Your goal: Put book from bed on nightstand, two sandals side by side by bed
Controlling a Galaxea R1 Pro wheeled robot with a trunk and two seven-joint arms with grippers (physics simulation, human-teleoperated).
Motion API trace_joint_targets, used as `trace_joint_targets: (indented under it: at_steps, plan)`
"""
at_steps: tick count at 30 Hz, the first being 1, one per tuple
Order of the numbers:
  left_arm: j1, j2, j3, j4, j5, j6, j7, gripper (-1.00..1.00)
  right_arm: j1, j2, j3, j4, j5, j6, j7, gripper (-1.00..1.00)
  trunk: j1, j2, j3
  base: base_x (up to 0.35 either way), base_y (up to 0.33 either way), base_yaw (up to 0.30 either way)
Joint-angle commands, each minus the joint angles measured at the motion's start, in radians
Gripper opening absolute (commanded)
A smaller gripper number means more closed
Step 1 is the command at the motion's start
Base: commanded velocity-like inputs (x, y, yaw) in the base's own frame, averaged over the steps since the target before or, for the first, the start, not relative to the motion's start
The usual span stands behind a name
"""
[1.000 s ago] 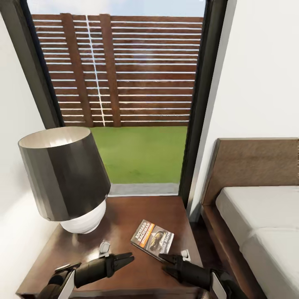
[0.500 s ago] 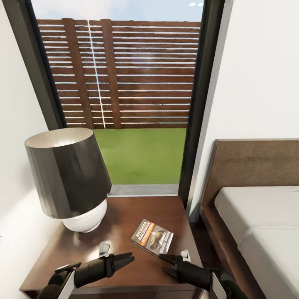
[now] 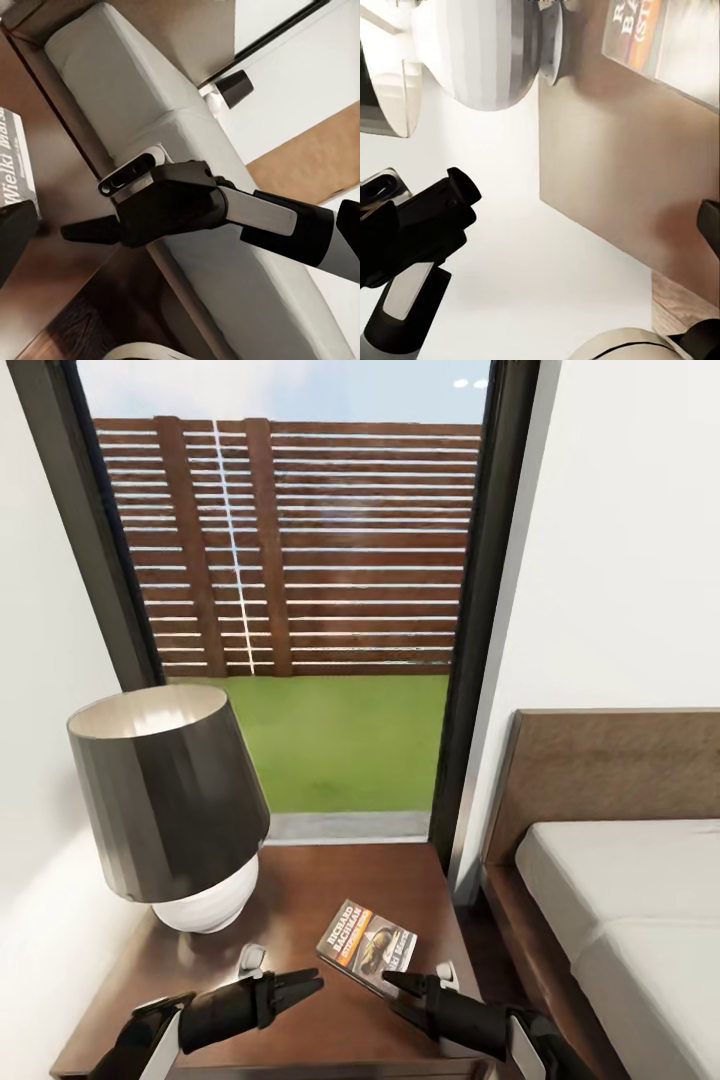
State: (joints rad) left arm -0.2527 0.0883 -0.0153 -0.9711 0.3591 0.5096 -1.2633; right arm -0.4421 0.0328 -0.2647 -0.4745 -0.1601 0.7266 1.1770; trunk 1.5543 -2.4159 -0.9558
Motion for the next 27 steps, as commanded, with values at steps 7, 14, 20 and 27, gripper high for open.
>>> trace_joint_targets:
  at_steps: [7, 14, 20, 27]
  plan:
    - [0.0, 0.001, -0.002, 0.0, 0.005, 0.01, -0.001, 1.0, 0.0, 0.001, -0.004, -0.005, 0.002, 0.004, 0.003, 1.0, -0.027, 0.049, 0.021, 0.0, 0.0, 0.0]
    - [0.034, 0.005, 0.001, 0.017, 0.009, 0.03, -0.024, 1.0, 0.005, 0.015, -0.001, -0.022, -0.009, -0.03, 0.012, 1.0, -0.031, 0.056, 0.024, 0.0, 0.0, 0.0]
    - [0.067, 0.007, 0.003, 0.037, 0.004, 0.03, -0.028, 1.0, 0.005, 0.015, -0.003, -0.022, -0.01, -0.063, 0.015, 1.0, -0.054, 0.098, 0.043, 0.0, 0.0, 0.0]
    - [0.081, 0.007, 0.003, 0.038, 0.003, 0.03, -0.028, 1.0, 0.006, 0.015, -0.001, -0.022, -0.01, -0.101, 0.015, 1.0, -0.081, 0.147, 0.065, 0.0, 0.0, 0.0]
